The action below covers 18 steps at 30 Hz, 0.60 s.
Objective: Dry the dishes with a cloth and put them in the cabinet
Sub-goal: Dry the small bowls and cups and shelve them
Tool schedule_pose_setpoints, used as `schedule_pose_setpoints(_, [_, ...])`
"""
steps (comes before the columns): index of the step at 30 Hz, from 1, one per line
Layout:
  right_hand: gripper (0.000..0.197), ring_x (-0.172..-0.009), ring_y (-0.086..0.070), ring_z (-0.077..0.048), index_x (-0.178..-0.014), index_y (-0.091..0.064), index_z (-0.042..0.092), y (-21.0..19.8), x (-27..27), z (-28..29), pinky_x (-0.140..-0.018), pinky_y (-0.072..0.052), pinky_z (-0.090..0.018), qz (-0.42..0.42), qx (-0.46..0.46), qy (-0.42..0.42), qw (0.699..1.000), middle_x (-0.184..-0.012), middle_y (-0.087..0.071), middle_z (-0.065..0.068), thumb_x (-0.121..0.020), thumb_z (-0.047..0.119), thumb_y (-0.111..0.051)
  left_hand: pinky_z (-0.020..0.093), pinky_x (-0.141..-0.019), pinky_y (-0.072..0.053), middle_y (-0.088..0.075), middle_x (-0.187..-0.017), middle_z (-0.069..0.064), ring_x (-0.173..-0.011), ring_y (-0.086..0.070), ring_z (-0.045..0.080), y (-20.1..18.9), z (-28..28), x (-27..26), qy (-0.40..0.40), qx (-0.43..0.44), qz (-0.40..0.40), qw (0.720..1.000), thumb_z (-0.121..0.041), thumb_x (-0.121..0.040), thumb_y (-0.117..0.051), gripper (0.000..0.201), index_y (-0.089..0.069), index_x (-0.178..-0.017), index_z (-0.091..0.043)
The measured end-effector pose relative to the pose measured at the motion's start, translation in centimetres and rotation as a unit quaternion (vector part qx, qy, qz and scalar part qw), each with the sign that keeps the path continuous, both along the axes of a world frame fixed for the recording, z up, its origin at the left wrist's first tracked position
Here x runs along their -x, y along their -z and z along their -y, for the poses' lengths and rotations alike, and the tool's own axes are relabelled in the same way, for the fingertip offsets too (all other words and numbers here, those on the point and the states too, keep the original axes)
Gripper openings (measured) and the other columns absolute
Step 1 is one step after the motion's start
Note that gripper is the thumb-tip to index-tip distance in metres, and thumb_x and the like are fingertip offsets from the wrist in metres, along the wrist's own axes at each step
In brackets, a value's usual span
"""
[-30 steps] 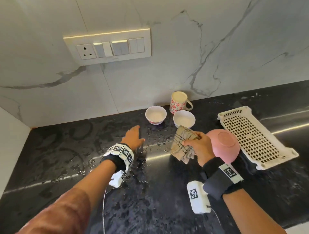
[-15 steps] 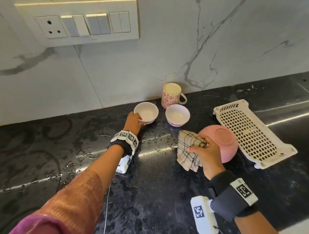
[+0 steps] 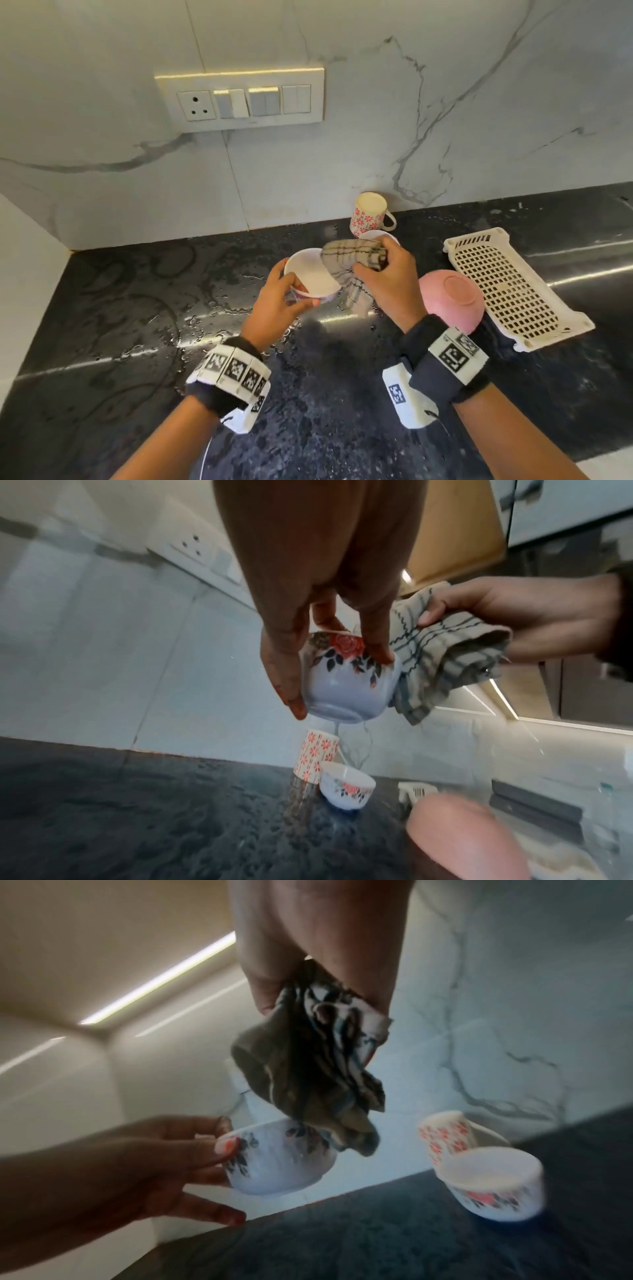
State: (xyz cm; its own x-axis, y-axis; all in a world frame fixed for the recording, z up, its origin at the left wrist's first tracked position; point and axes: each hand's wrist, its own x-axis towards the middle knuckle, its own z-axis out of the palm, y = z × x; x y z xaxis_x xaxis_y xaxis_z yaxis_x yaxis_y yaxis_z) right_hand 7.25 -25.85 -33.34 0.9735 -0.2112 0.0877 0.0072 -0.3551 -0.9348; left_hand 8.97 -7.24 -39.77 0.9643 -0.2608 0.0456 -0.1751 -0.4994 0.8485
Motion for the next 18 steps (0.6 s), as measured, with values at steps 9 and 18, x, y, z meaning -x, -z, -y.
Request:
schedule_pose_setpoints(9, [0.012, -0.065, -0.059, -0.021, -0.072, -0.061, 0.01, -3.0, 3.7, -7.1, -0.06, -0.051, -0.032, -0.133, -0.06, -0.086, 0.986, -0.066, -0.062, -0.007, -0.083, 0.009, -0.055, 0.036, -0.107, -0.026, -0.026, -0.144, -0.004, -0.12, -0.024, 0.008, -5.3, -3.7, 7.4, 0.065, -0.024, 0.032, 0.997, -0.021, -0.082, -0.069, 0.047, -0.04, -0.115, -0.04])
schedule_pose_setpoints(18, [0.012, -0.064, -0.065, -0.024, -0.078, -0.065, 0.002, -6.2, 6.2, -10.2, -0.065, -0.055, -0.033, -0.168, -0.266, -0.124, 0.941, -0.069, -0.067, -0.013, -0.083, -0.002, -0.055, 0.043, -0.077, -0.056, -0.059, -0.121, 0.012, -0.101, -0.065, 0.026, -6.5, -4.8, 9.4, -0.07, 0.434, -0.131, 0.889, -0.056, -0.061, -0.076, 0.082, -0.039, -0.129, -0.029])
